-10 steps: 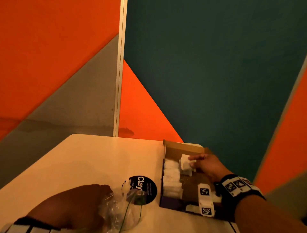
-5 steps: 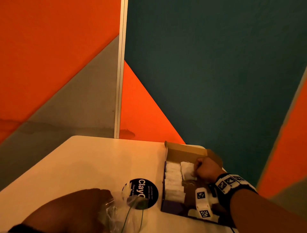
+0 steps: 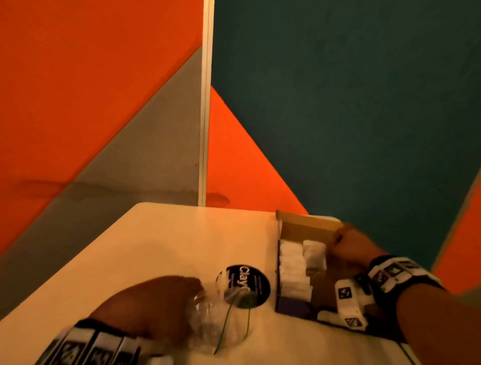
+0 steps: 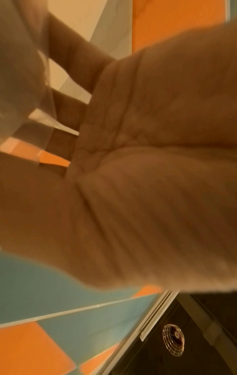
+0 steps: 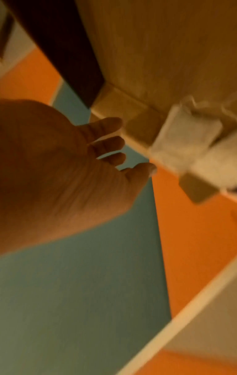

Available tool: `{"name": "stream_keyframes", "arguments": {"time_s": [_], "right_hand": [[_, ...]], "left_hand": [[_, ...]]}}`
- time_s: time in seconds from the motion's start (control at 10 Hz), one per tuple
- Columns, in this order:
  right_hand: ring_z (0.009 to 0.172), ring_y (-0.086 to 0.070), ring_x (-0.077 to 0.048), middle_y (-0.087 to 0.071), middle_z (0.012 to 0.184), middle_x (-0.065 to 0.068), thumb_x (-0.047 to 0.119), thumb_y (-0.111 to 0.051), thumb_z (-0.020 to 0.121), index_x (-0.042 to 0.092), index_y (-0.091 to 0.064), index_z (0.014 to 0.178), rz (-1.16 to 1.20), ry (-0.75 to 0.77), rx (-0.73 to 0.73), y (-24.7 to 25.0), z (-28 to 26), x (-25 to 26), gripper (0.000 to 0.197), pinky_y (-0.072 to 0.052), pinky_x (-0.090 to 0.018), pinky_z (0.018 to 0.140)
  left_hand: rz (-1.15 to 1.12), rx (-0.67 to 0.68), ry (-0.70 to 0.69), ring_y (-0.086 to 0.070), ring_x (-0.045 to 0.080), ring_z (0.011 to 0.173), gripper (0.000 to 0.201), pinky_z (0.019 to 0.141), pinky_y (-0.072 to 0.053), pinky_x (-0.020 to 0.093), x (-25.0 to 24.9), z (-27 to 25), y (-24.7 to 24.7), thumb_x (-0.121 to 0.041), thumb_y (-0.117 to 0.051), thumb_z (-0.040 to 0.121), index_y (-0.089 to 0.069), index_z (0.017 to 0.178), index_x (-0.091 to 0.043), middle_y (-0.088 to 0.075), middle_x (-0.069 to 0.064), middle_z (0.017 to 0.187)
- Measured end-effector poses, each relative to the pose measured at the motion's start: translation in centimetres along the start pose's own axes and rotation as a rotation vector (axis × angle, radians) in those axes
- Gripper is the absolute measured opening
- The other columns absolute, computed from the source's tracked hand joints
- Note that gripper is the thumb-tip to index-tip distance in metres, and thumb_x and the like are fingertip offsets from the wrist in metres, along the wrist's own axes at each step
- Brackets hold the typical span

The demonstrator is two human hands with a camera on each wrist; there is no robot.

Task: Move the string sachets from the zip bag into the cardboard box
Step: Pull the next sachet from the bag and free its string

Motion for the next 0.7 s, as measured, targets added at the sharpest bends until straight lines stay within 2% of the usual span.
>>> {"name": "stream_keyframes", "arguments": {"time_s": [0.1,0.2,0.3,0.4,0.5,0.6,0.7], "right_hand": [[0.083,-0.067,-0.024,-0.069,0.08,-0.001,0.023,-0.071,0.083,0.019,-0.066,0.075,0.125,0.109,-0.068,2.1,-3.7,3.5,0.01,-0.053,-0.037,0.075],[0.074,-0.069,-0.005,-0.076,0.081,0.009,0.024,-0.07,0.089,0.024,-0.075,0.081,0.215,0.343,0.177,0.2,-10.3,9.3,0.009,-0.057,-0.031,0.075],[0.092,-0.066,0.004,-0.074,0.102,0.022,0.027,-0.06,0.098,0.03,-0.077,0.103,0.01,0.544,0.524,-4.2,-16.8,14.7,0.018,-0.051,-0.017,0.086],[0.117,-0.059,-0.009,-0.064,0.132,0.012,0.025,-0.053,0.1,0.03,-0.066,0.126,-0.159,0.607,0.56,-8.0,-17.9,16.7,0.03,-0.043,-0.021,0.098],[0.117,-0.06,-0.018,-0.062,0.135,0.002,0.023,-0.059,0.094,0.029,-0.059,0.134,-0.172,0.579,0.594,-10.3,-17.8,17.4,0.04,-0.048,-0.028,0.099],[0.097,-0.059,-0.01,-0.067,0.122,0.002,0.016,-0.068,0.09,0.022,-0.067,0.124,-0.153,0.595,0.604,-10.8,-18.0,18.3,0.035,-0.048,-0.016,0.08],[0.074,-0.051,0.002,-0.062,0.087,0.016,0.008,-0.068,0.088,0.02,-0.07,0.115,-0.153,0.598,0.587,-10.9,-17.9,18.5,0.029,-0.035,0.002,0.054]], "left_hand": [[-0.082,0.082,-0.035,-0.061,0.012,0.106,0.058,0.089,-0.049,0.026,-4.9,-4.0,3.2,-0.045,-0.074,0.068,-0.054,0.122,-0.04,-0.062,-0.015,0.117],[-0.134,-0.003,-0.009,-0.057,0.014,0.115,0.055,0.092,-0.046,0.024,-4.3,-3.7,3.2,-0.029,-0.078,0.076,-0.058,0.128,-0.03,-0.059,-0.009,0.128],[-0.165,-0.008,0.026,-0.057,0.015,0.115,0.059,0.093,-0.048,0.026,-3.8,-3.7,2.9,-0.028,-0.081,0.075,-0.059,0.13,-0.028,-0.059,-0.007,0.131],[-0.207,-0.025,0.024,-0.058,0.014,0.113,0.059,0.092,-0.048,0.026,-3.7,-3.8,3.0,-0.027,-0.083,0.073,-0.06,0.128,-0.028,-0.06,-0.007,0.13],[-0.237,-0.034,0.024,-0.058,0.013,0.114,0.058,0.093,-0.049,0.027,-3.5,-3.7,2.9,-0.027,-0.082,0.074,-0.06,0.128,-0.029,-0.06,-0.008,0.129],[-0.258,-0.054,0.003,-0.057,0.014,0.117,0.057,0.097,-0.049,0.029,-3.5,-3.5,2.9,-0.025,-0.081,0.075,-0.061,0.128,-0.027,-0.059,-0.007,0.132],[-0.261,-0.06,-0.014,-0.056,0.016,0.12,0.057,0.098,-0.049,0.028,-3.4,-3.3,2.9,-0.024,-0.08,0.077,-0.06,0.13,-0.024,-0.058,-0.005,0.134]]}}
Point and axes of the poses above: each hand's wrist, its own z-axis towards the middle knuckle, its own y-axis out of the back of the hand, x = y × z, the point moved 6 cm from there along z, towards the middle knuckle
